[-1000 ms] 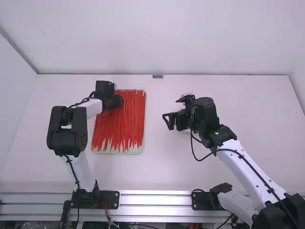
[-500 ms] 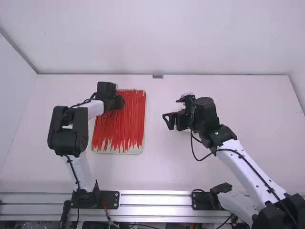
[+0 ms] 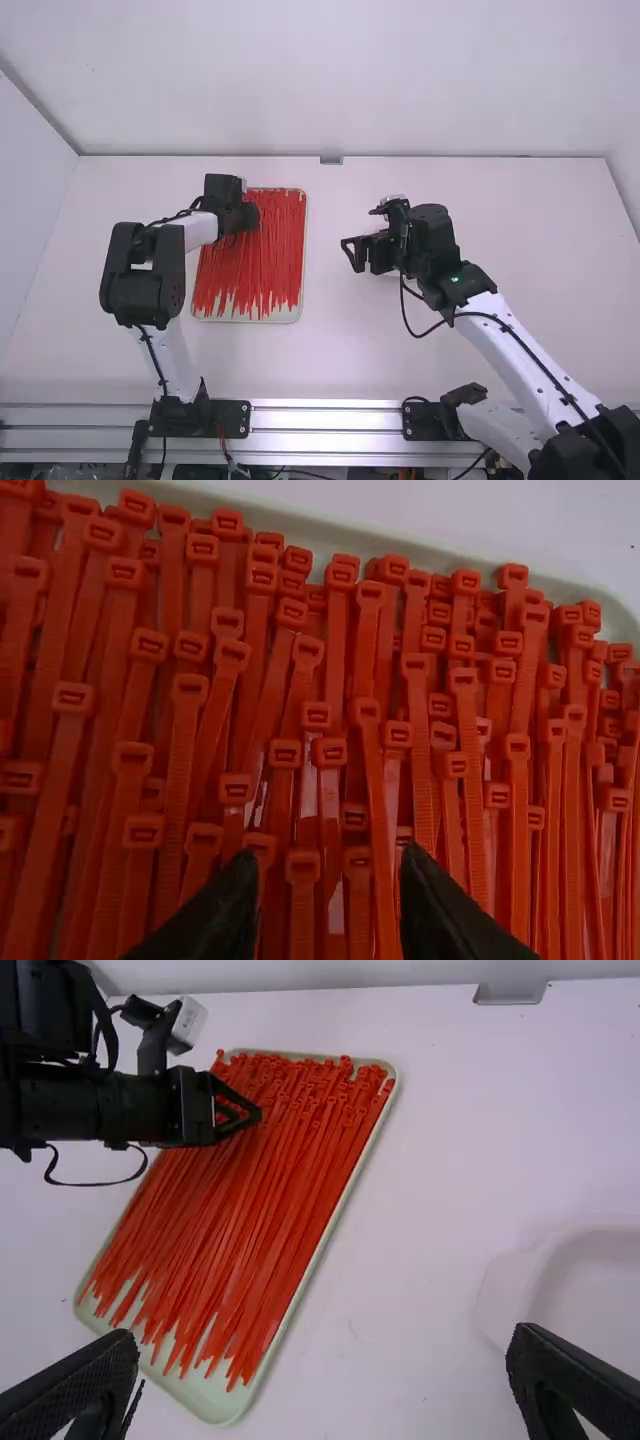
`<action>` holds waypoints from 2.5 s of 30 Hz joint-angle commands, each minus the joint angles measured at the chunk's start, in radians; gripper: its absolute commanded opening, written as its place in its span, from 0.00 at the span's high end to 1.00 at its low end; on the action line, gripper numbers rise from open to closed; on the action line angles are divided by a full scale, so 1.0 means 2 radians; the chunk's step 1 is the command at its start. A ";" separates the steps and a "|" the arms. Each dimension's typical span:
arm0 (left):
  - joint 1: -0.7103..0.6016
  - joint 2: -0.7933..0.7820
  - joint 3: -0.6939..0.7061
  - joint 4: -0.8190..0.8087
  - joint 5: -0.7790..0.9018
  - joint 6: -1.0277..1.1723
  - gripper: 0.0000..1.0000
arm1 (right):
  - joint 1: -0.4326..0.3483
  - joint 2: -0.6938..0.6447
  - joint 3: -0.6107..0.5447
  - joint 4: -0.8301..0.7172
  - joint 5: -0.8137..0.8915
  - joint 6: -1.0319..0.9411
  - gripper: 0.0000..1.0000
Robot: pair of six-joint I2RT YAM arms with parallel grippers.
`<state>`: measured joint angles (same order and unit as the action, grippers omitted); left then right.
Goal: Fasten the cable tie
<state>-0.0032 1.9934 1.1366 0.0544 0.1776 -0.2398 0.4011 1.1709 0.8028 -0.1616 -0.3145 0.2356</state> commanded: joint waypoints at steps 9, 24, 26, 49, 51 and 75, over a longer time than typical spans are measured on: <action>-0.004 0.005 -0.007 0.005 -0.001 0.000 0.67 | 0.002 0.001 0.002 0.000 0.000 -0.001 0.02; -0.009 0.016 -0.009 0.008 -0.001 -0.004 0.70 | 0.002 0.001 0.002 0.000 0.000 -0.001 0.02; -0.009 0.016 -0.009 0.009 -0.002 -0.004 0.71 | 0.002 0.001 0.002 0.000 0.000 -0.001 0.02; -0.005 0.032 0.028 -0.015 -0.006 -0.007 0.77 | -0.003 0.001 0.002 0.000 0.000 0.000 0.02; -0.008 0.032 0.042 -0.030 -0.007 0.000 0.78 | -0.005 0.001 0.002 0.000 0.000 0.000 0.02; -0.005 0.037 0.054 -0.062 -0.032 0.002 0.77 | -0.008 0.001 0.002 0.001 0.004 -0.004 0.02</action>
<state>-0.0113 2.0438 1.2518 -0.0711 0.1249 -0.2432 0.3889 1.1709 0.8028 -0.1604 -0.3073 0.2317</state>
